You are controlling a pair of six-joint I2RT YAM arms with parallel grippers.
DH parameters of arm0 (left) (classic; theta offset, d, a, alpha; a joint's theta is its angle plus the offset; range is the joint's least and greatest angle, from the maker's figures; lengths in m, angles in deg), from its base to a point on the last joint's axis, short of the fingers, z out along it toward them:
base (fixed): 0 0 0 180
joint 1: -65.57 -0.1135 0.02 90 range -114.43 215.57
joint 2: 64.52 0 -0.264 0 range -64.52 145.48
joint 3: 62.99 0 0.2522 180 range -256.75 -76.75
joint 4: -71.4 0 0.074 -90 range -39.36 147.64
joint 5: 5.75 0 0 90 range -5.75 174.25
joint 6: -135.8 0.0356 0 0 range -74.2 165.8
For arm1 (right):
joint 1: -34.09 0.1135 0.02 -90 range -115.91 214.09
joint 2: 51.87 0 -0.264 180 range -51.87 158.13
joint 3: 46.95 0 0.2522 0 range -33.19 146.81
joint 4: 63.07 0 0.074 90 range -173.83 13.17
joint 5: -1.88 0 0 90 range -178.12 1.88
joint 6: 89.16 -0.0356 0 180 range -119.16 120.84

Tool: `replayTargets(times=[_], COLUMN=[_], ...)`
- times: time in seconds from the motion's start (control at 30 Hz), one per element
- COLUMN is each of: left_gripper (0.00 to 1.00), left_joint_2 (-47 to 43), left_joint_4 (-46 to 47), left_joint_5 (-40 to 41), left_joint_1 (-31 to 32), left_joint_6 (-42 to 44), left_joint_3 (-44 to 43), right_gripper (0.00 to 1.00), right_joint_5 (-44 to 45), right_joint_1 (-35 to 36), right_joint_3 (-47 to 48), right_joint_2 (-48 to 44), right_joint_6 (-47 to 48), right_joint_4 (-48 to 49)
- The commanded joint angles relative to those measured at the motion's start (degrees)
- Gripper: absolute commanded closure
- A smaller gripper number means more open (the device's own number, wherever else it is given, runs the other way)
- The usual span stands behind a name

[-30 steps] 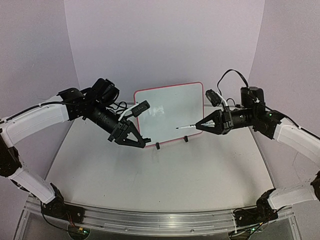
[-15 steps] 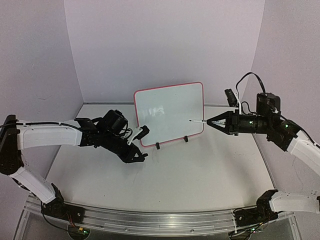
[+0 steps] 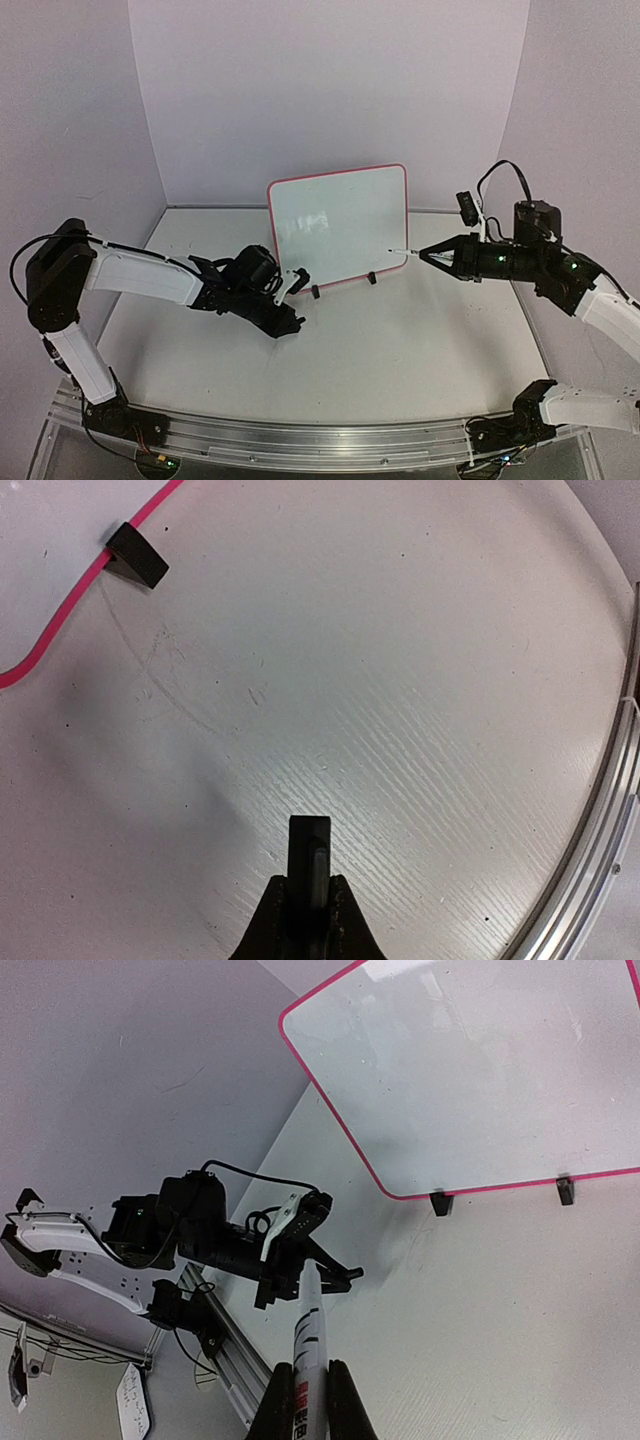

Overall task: Write a sentence on the whiteboard
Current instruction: Place the pen cap at the center of the board.

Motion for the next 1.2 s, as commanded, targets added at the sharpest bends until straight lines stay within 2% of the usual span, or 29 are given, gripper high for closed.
replayTargets(times=[0.0,0.37,0.67,0.8,0.97,1.17], left_gripper=[0.94,0.72,0.38,0.27,0.23,0.22], left_joint_2=[1.6,3.5,-0.1,-3.4,-7.9,-8.6], left_joint_4=[2.7,3.2,0.9,-3.4,-11.8,-21.1], left_joint_5=[3.8,7.2,8.6,9.1,6.1,-5.2], left_joint_1=[0.2,0.2,0.1,-0.6,-5.0,-13.6], left_joint_6=[-1.4,-3.1,-2.9,-1.8,1.4,7.6], left_joint_3=[0.3,1.3,1.4,-0.4,-5.3,-15.5], right_gripper=[1.00,1.00,1.00,1.00,1.00,1.00], right_joint_5=[1.4,2.3,3.3,5.7,8.1,8.3], right_joint_1=[-0.1,-0.1,-0.2,-0.2,-0.2,0.1], right_joint_3=[-1.3,-3.1,-3.2,-2.9,-0.7,1.1], right_joint_2=[-1.2,-2.3,-2.5,-2.3,-0.8,2.4], right_joint_6=[0.4,0.4,0.4,0.5,1.0,1.7], right_joint_4=[0.9,0.8,0.6,-0.6,-2.2,-1.2])
